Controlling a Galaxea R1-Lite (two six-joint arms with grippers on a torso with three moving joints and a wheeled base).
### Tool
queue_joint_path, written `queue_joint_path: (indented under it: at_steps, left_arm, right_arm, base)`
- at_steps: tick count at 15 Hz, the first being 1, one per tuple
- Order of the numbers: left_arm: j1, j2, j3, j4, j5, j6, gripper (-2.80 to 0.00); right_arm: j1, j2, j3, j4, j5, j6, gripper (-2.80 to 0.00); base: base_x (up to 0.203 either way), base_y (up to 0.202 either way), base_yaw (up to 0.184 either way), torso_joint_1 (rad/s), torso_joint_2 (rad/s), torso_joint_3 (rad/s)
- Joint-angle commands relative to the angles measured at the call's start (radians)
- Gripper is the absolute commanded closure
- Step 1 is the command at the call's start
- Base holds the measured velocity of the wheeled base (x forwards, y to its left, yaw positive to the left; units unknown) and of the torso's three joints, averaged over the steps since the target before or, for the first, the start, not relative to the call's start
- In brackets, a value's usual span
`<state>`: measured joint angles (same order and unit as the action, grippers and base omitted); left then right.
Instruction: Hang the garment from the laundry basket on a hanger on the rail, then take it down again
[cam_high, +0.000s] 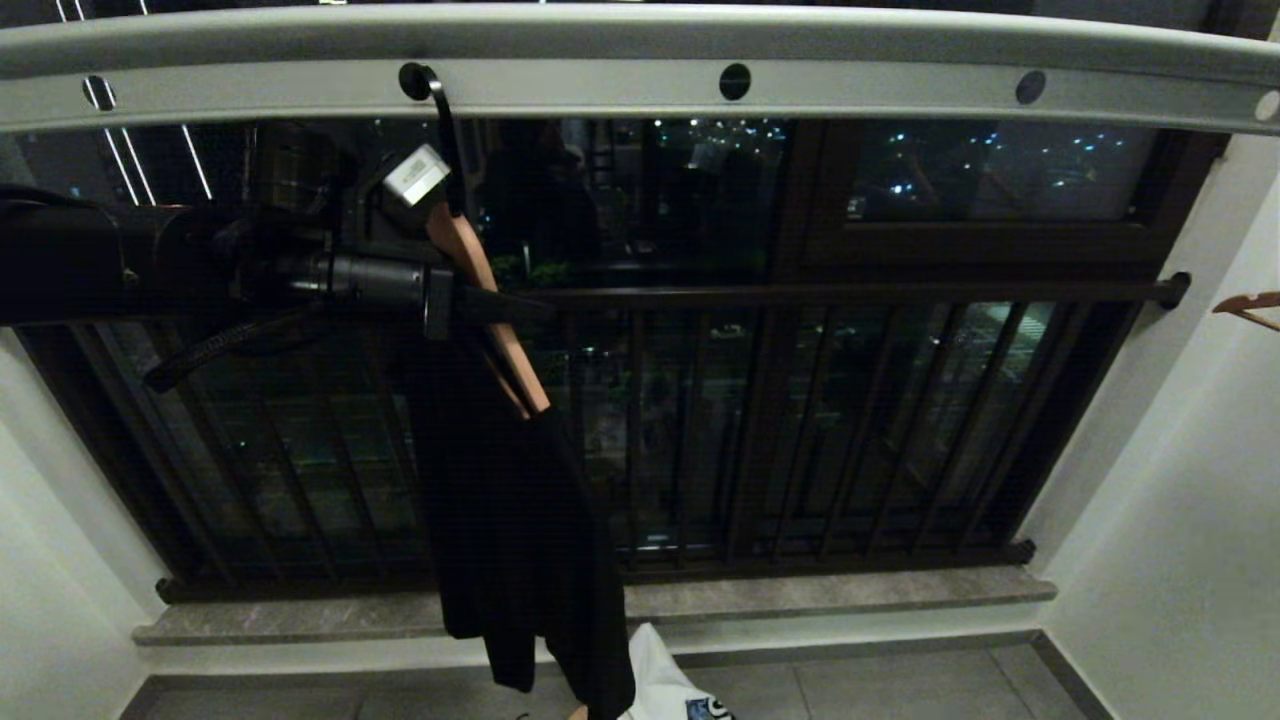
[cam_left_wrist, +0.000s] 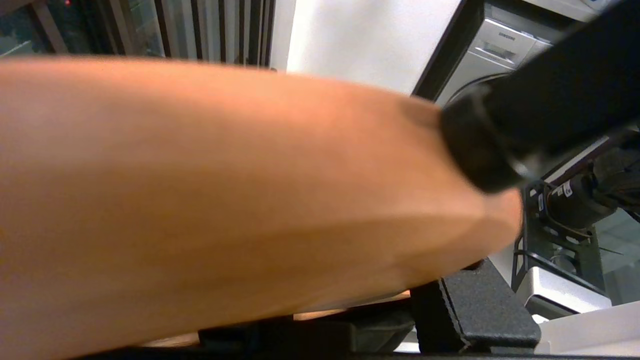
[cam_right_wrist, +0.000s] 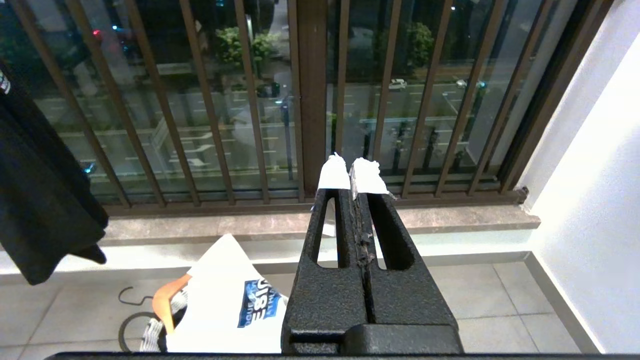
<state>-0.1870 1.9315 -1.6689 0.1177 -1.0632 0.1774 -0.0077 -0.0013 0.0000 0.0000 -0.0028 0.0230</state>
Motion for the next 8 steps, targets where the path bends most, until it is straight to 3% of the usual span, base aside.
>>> queue_joint_path:
  at_steps: [1,8]
  left_arm:
    - [0.001,0.009,-0.006,0.000,-0.006,0.001,0.00]
    - [0.014,0.003,0.073,-0.008,-0.007,0.008,0.00]
  right_arm:
    - [0.000,0.000,0.000,0.000,0.000,0.000,0.00]
    - [0.000,0.000,0.000,0.000,0.000,0.000,0.00]
  base:
    - [0.000,0.000,0.000,0.000,0.00,0.000]
    - [0.000,0.000,0.000,0.000,0.00,0.000]
